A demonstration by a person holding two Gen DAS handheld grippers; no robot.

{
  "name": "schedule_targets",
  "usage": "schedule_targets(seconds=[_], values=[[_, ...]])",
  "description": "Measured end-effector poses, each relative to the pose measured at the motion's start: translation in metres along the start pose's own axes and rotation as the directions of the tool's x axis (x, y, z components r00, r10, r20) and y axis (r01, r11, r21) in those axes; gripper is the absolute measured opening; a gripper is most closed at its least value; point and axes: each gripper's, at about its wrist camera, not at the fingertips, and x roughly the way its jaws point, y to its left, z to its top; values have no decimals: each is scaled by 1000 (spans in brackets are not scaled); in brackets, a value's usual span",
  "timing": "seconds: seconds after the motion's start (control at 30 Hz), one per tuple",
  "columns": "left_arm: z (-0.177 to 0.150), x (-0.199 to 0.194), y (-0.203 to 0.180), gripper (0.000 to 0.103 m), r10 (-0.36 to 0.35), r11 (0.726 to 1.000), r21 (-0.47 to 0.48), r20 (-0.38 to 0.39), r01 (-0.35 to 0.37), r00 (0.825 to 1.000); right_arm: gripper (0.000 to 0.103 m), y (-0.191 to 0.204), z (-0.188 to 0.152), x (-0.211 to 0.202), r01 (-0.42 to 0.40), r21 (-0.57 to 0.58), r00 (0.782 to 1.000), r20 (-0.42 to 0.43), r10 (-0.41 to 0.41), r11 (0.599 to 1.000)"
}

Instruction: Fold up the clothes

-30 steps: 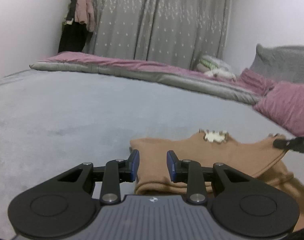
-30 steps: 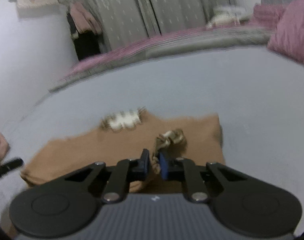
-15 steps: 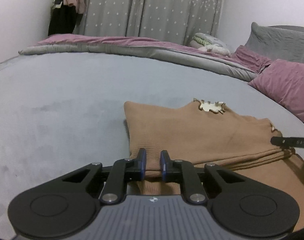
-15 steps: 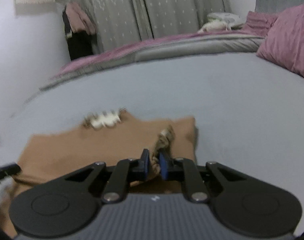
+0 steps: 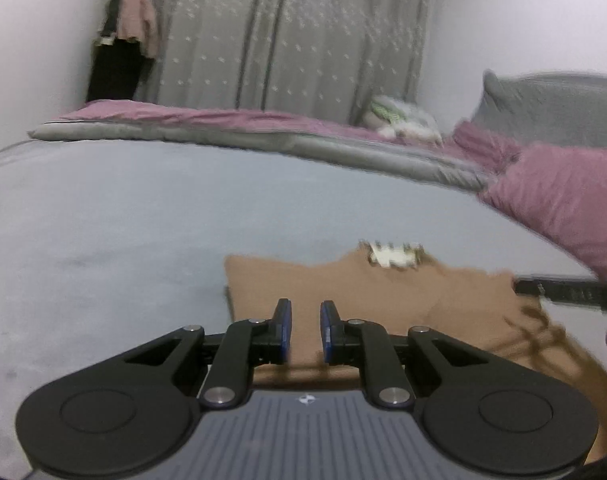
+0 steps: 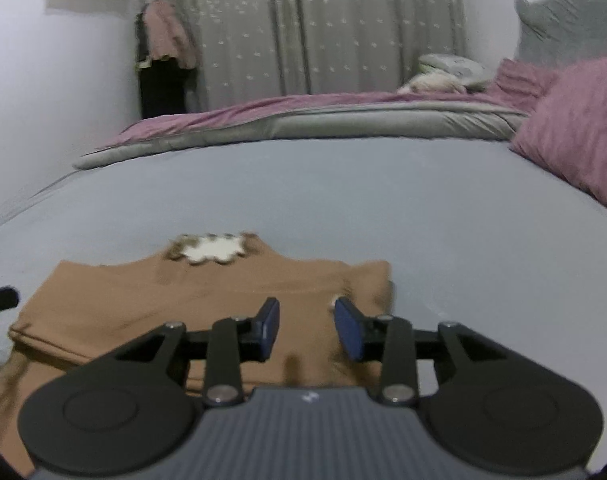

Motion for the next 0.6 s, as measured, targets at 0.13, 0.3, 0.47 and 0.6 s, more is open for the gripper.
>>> schedule_targets(seconds=[0.13,0.3,0.47,0.6], values=[[-10,11,-11,14,30,995,94,-67,-24,997,33,34,6,11,-56,-43,998,-19,55,997],[-12,15,-13,16,42,994,105,-88,-32,995,30,66,-4,35,-70,-113,993,-106,58,991],[-14,16,-11,16,36,997,75,-92,-29,995,29,41,-8,32,-15,-67,993,-115,7,998],[-11,13,-13,15,39,998,55,-104,-33,994,28,13,-13,13,34,-34,992,-122,-38,999]])
